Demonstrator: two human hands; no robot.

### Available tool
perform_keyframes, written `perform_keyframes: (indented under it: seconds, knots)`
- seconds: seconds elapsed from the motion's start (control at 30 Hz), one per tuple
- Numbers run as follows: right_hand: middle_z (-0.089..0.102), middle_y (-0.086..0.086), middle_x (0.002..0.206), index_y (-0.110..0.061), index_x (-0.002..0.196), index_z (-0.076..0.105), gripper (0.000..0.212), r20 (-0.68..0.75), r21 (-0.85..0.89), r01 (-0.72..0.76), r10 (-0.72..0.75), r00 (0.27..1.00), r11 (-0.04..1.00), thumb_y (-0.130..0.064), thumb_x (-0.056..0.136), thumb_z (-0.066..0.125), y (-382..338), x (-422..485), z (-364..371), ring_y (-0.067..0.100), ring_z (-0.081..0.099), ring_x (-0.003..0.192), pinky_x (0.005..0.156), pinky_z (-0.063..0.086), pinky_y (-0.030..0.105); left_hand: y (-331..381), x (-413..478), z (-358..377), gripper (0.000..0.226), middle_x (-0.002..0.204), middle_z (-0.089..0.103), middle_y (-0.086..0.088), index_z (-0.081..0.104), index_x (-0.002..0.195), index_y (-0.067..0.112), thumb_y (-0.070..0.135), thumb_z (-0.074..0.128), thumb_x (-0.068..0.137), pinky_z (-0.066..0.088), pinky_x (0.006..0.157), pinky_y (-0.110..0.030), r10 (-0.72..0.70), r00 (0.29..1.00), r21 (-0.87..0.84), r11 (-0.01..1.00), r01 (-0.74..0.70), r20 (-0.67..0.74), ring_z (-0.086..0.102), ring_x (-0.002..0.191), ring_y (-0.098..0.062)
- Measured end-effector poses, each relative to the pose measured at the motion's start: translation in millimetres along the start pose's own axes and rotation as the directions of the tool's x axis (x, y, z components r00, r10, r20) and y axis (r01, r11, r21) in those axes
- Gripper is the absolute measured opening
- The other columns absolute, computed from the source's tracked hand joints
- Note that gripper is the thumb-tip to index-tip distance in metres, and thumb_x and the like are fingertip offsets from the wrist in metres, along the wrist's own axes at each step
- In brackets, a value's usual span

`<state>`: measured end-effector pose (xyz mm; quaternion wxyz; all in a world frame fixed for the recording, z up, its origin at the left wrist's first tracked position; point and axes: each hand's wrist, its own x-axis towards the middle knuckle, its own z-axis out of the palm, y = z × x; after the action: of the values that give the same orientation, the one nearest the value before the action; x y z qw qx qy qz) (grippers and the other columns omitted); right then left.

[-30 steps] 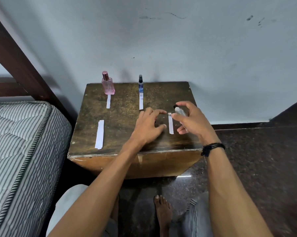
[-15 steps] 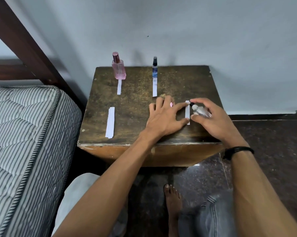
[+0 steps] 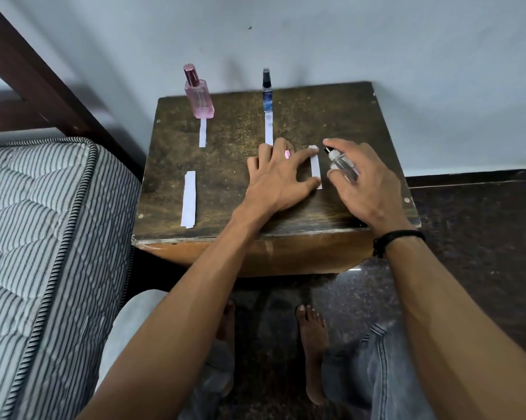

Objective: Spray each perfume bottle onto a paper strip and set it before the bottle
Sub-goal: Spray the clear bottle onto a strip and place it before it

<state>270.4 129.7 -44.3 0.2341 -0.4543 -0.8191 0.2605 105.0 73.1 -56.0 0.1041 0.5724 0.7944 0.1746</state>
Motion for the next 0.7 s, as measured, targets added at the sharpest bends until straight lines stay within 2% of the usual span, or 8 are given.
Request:
perform_keyframes:
  seconds: [0.23,0.33,0.4,0.5,0.7]
  knots:
    - [0.059,-0.007,0.121,-0.048,0.139,0.052,0.050,0.081,-0.011,0.028,-0.027,0.996,1.000,-0.026,0.095,0.059,-7,6,2,0.019,0.062,0.096,0.079,0.043,0.031,-9,0,-14,0.066,0.133,0.037,0.002,0.045,0.144,0.045,0.064,0.062,0.082,0.026,0.104,-0.043,0.000,0.997,-0.004,1.000,0.001,0.081,0.029,0.124,-0.025]
    - [0.059,-0.002,0.128,-0.047,0.137,0.051,0.047,0.218,-0.046,0.016,-0.006,0.976,0.999,-0.025,0.096,0.059,-7,13,-5,0.023,0.061,0.107,0.084,0.044,0.035,-14,-3,-17,0.068,0.131,0.038,0.002,0.044,0.145,0.045,0.065,0.063,0.082,0.026,0.105,-0.042,0.015,0.995,-0.027,1.000,-0.012,0.099,0.029,0.123,-0.024]
    - [0.061,0.001,0.132,-0.043,0.137,0.050,0.045,0.311,-0.087,0.019,0.009,0.950,0.996,-0.024,0.098,0.059,-9,16,-9,0.023,0.059,0.106,0.083,0.042,0.036,-17,-4,-17,0.068,0.128,0.038,0.003,0.044,0.144,0.047,0.065,0.065,0.081,0.026,0.104,-0.040,0.016,0.994,-0.061,0.998,-0.009,0.112,0.029,0.123,-0.024]
    - [0.063,0.003,0.128,-0.039,0.140,0.045,0.046,0.380,-0.147,0.037,0.022,0.925,0.988,-0.023,0.099,0.057,-13,19,-11,0.022,0.054,0.097,0.080,0.040,0.036,-17,-4,-17,0.067,0.123,0.039,0.004,0.046,0.141,0.049,0.062,0.069,0.079,0.025,0.103,-0.038,0.003,0.992,-0.119,0.993,0.012,0.123,0.029,0.121,-0.022]
    - [0.062,0.001,0.111,-0.042,0.137,0.044,0.042,0.419,-0.148,0.018,0.046,0.907,0.989,-0.030,0.098,0.056,-23,19,-11,0.029,0.060,0.094,0.081,0.047,0.040,-13,-1,-20,0.067,0.117,0.034,0.006,0.047,0.141,0.047,0.054,0.069,0.078,0.022,0.094,-0.033,-0.017,0.990,-0.147,0.988,0.038,0.143,0.027,0.116,-0.021]
